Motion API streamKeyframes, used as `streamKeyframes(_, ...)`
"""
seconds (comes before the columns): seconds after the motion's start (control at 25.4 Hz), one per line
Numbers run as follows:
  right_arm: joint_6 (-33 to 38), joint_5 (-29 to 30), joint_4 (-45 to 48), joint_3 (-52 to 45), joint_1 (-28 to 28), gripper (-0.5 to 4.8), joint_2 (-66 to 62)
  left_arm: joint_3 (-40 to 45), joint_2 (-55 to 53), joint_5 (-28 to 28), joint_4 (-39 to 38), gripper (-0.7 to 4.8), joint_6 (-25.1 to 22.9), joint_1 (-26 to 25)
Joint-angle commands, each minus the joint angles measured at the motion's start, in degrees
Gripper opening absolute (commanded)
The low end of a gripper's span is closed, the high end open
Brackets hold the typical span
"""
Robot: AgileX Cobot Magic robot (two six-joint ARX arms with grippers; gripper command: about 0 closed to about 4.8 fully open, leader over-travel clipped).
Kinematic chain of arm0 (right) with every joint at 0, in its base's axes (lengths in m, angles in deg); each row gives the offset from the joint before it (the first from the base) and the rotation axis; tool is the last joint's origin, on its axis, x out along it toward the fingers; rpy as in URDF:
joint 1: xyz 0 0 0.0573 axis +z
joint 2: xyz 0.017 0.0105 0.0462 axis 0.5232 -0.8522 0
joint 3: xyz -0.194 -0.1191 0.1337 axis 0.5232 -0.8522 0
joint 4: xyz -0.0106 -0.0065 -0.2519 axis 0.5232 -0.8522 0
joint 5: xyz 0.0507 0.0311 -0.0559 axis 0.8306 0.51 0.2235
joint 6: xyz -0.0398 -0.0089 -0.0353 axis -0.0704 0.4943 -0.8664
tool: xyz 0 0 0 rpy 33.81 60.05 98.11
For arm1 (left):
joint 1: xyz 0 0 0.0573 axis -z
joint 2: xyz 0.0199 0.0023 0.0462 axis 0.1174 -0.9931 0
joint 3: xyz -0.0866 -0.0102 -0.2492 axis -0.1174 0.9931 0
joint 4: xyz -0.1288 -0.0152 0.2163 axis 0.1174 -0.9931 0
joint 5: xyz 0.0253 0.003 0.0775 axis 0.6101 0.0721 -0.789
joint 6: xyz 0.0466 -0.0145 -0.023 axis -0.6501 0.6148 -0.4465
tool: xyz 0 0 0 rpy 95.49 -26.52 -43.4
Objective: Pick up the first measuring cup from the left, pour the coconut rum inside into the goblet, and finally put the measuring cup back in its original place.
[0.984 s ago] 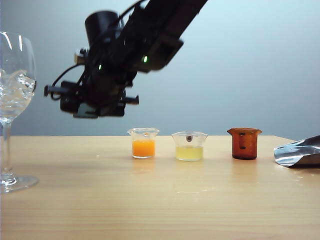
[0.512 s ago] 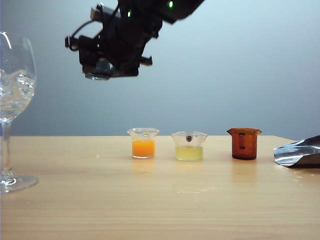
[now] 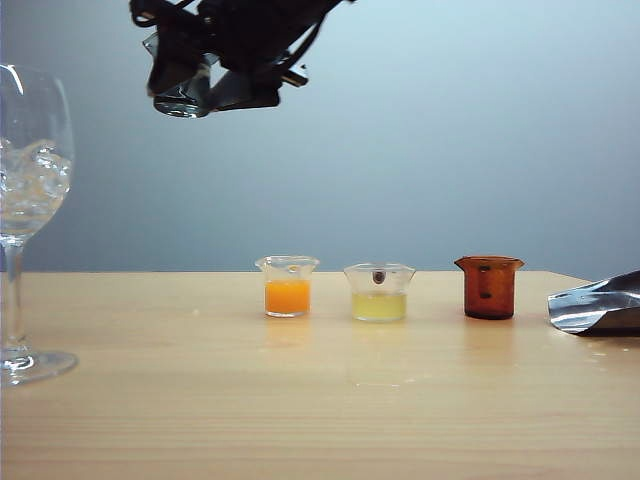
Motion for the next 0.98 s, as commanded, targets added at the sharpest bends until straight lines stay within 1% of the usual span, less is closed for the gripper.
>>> streamKeyframes(0.04,-3.17,2.36,1.38,-3.21,0.13,2.09,2.73,-0.13,-0.11,0.28,0.66,-0.05,0.13,0.11)
streamKeyframes(0.12,-5.77,3.91,-0.26,-4.79,1.2,2.09,4.2,-0.13,-0.55,0.31,0.63,-0.05,-0.24,0.46)
streamKeyframes(0.39,-10.19,3.69,-1.57,-4.76,3.78,2.1,4.2,-0.11,-1.27,0.15,0.55,-0.03,-0.11,0.39)
streamKeyframes(0.55,-14.56,3.41,-1.7,-4.7,5.07,2.09,4.2,-0.11,-1.25,-0.11,0.59,-0.03,-0.17,0.39)
streamKeyframes(0.98,-16.0,3.1,-2.49,-4.55,5.77,2.1,4.55,-0.11,-1.22,0.07,0.57,-0.03,-0.17,0.39)
